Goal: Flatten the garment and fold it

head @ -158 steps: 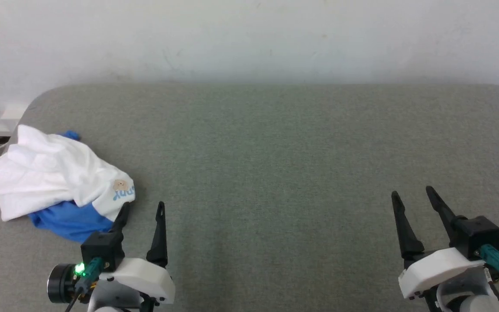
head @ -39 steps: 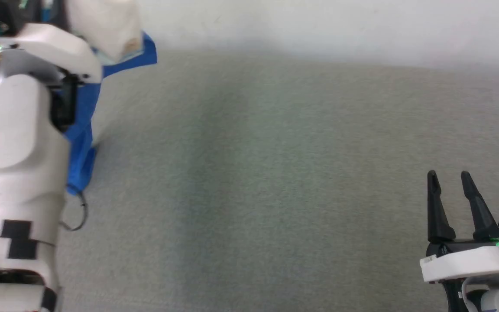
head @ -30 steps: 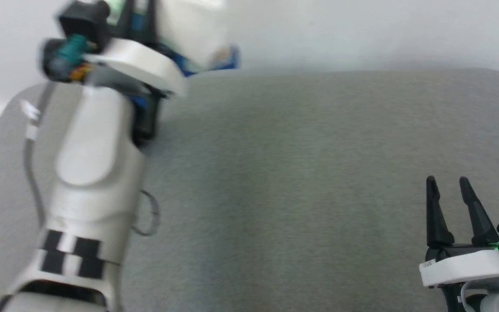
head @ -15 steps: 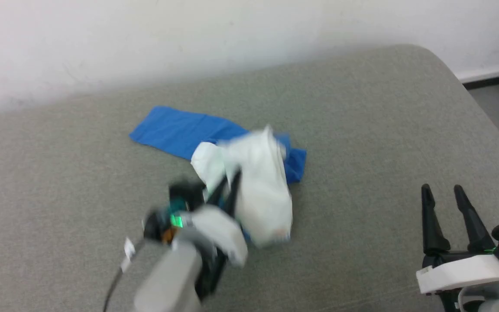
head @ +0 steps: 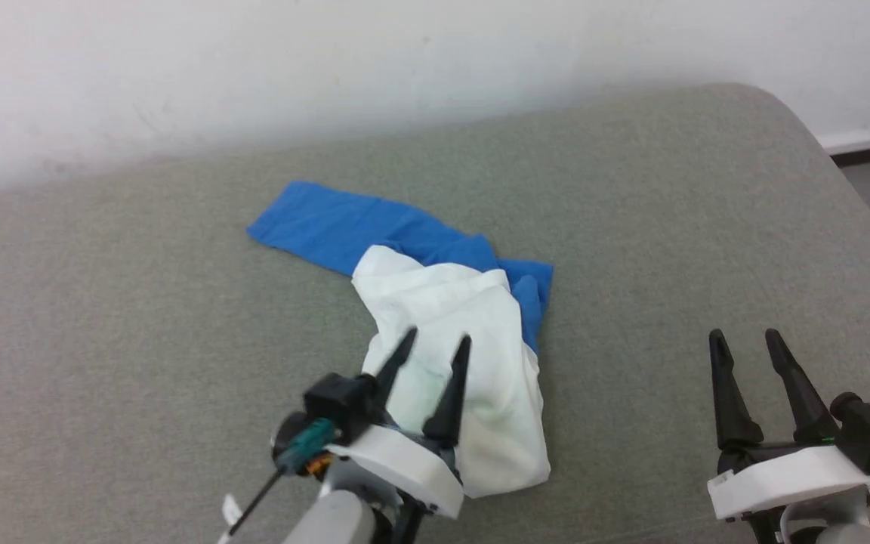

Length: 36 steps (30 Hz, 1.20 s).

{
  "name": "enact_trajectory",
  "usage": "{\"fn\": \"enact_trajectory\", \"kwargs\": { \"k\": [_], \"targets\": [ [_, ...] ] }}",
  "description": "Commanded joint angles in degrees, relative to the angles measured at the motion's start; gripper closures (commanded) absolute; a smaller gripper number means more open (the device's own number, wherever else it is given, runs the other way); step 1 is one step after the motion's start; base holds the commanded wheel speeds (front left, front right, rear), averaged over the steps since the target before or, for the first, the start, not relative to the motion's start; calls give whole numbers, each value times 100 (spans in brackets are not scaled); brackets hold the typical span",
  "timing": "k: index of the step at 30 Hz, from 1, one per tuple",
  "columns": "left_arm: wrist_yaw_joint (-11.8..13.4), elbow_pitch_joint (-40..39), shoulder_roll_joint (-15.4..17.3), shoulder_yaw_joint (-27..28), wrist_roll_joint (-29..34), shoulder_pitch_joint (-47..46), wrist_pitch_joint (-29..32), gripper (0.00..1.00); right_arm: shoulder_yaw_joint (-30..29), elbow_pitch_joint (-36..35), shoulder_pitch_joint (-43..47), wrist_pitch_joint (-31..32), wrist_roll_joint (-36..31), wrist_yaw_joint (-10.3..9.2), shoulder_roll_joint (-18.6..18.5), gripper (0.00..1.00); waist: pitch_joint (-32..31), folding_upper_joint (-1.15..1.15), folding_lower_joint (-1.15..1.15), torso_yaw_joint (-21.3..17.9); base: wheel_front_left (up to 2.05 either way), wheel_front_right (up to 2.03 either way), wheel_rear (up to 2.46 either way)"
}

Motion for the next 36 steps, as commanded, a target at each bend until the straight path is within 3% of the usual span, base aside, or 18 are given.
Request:
{"fn": "enact_trajectory", "kwargs": {
  "k": [1, 9, 20, 25, 30, 36],
  "targets": [
    [68, -296, 7, 165, 149, 160, -26, 0, -8, -22, 41, 14, -39, 31, 10, 0, -116, 0, 0, 100, 0, 0, 0],
    [206, -1643, 6, 1402, 648, 671, -26, 0, -17, -195, 174, 145, -182, 31, 10, 0, -291, 0, 0, 299, 0, 0, 0],
    [-34, -1406, 187, 2851, 1027, 1366, -27, 0, -13, -488, 186, 352, -450, 31, 10, 0, -212, 0, 0, 577, 0, 0, 0],
    [-210, -1256, 233, 2979, 1071, 1433, -27, 0, 5, -479, 134, 573, -519, 31, 10, 0, -158, 0, 0, 761, 0, 0, 0],
    [-277, -1213, 255, 2956, 1188, 1362, -27, 0, 270, -321, -179, 1200, -602, 31, -6, 0, -97, 0, 0, 869, 0, 0, 0],
    [-282, -1218, 235, 2864, 1414, 1230, -27, 0, 1385, 16, -1110, 2621, -158, 31, -409, 0, -7, 0, 0, 1013, 0, 0, 0]
  ]
}}
